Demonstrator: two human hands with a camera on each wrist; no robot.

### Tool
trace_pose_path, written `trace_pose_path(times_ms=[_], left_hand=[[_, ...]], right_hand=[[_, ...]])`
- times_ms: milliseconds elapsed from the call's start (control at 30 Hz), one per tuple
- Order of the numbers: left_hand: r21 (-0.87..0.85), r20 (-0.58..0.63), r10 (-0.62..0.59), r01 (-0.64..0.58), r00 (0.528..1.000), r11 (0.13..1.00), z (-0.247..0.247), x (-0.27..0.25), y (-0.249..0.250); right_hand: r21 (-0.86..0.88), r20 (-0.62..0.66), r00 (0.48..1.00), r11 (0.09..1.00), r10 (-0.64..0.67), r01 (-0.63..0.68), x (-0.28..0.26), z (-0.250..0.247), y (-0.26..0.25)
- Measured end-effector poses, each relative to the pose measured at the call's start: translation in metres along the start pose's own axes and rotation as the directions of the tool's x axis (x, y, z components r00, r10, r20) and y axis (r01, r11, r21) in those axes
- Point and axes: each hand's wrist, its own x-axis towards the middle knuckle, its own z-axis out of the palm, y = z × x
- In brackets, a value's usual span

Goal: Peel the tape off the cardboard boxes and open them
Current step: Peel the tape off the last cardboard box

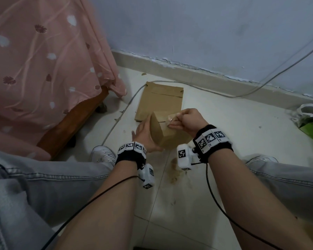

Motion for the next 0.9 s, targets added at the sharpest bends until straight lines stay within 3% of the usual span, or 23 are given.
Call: trace_pose_path(times_ms=[100,233,367,467,567,633,667,733,800,900], left_hand=[[-0.083,-0.031,0.082,-0.084,0.996,0.993,-0.001,0.010,0.014],[-0.069,0.025,0.057,-0.056,0.998,0.996,0.002,0.012,0.006],[-0.153,0.056,-0.063,0.071,0.996,0.986,0.010,0.001,-0.029],[-0.221,0.060,-0.136,0.146,0.989,0.964,0.015,-0.007,-0.055],[-0.256,0.032,-0.203,0.204,0.979,0.945,0.019,-0.012,-0.069],[-0.284,0.023,-0.232,0.229,0.972,0.931,0.023,-0.015,-0.076],[-0.300,0.027,-0.237,0.234,0.971,0.925,0.024,-0.015,-0.078],[-0.331,0.035,-0.237,0.235,0.971,0.914,0.025,-0.015,-0.079],[-0.338,0.035,-0.232,0.230,0.972,0.913,0.024,-0.014,-0.077],[-0.243,0.058,-0.242,0.249,0.969,0.938,0.020,-0.012,-0.074]], right_hand=[[-0.049,0.020,1.000,0.999,0.014,-0.013,0.000,0.006,0.001],[-0.072,-0.032,0.999,0.997,-0.022,0.020,-0.002,0.004,0.009],[-0.028,-0.231,0.973,0.999,-0.021,0.015,0.004,-0.019,0.017],[-0.155,-0.363,0.931,0.987,-0.028,-0.031,0.011,-0.048,0.021],[-0.149,-0.551,0.833,0.988,-0.059,-0.028,0.015,-0.075,0.020],[-0.117,-0.747,0.658,0.993,-0.094,0.009,0.016,-0.086,0.015],[-0.052,-0.823,0.559,0.994,-0.096,0.093,0.013,-0.086,0.010],[-0.017,-0.891,0.440,0.975,-0.116,0.221,0.010,-0.085,0.003],[-0.038,-0.895,0.424,0.969,-0.142,0.244,0.009,-0.080,0.004],[-0.059,-0.846,0.507,0.974,-0.164,0.217,0.013,-0.072,0.011]])
